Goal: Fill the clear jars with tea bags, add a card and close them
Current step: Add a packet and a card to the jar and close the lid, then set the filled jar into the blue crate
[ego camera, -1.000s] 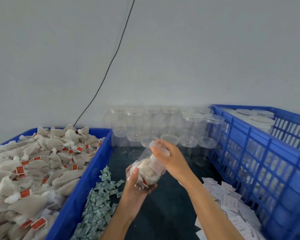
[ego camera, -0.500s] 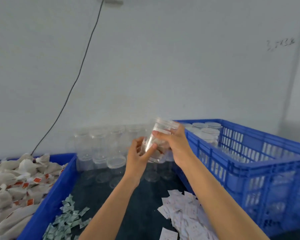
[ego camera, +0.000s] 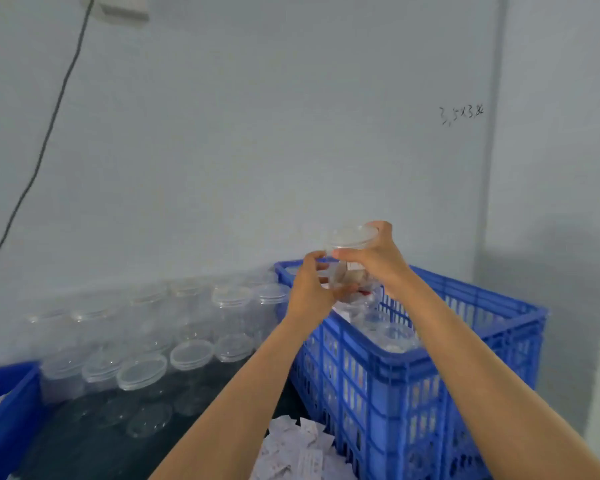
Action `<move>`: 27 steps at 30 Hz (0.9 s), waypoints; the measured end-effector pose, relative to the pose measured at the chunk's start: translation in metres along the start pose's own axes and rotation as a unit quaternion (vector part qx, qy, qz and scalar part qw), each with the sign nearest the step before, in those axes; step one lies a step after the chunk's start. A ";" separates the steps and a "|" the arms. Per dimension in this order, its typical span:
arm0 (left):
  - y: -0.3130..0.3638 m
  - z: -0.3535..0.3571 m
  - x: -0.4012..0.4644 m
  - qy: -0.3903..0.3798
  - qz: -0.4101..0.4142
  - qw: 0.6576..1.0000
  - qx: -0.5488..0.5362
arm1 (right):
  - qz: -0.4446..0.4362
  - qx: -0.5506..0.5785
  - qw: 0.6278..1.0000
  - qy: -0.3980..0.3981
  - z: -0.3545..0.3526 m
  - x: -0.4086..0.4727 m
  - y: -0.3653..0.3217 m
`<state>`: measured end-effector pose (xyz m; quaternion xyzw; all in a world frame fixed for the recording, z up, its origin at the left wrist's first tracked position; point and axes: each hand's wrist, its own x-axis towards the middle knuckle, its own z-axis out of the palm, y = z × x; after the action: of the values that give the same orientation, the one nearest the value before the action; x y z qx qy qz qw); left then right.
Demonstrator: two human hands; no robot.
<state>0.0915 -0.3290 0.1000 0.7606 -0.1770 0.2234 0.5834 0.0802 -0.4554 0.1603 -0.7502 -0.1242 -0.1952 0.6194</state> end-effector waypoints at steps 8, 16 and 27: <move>-0.018 0.039 0.012 -0.115 -0.005 0.972 0.203 | 0.178 -0.124 0.975 -0.037 -0.025 0.019 0.043; -0.008 0.038 0.020 -0.161 -0.004 0.889 0.428 | 0.274 -0.248 0.919 -0.136 -0.016 0.019 0.048; -0.001 0.041 0.022 -0.209 0.011 0.825 0.525 | 0.331 -0.189 0.890 -0.249 -0.016 0.015 0.055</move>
<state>0.1161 -0.3682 0.1023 0.9784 -0.1596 0.1246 0.0424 0.1154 -0.4829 0.1213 -0.8750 0.0201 0.1942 0.4430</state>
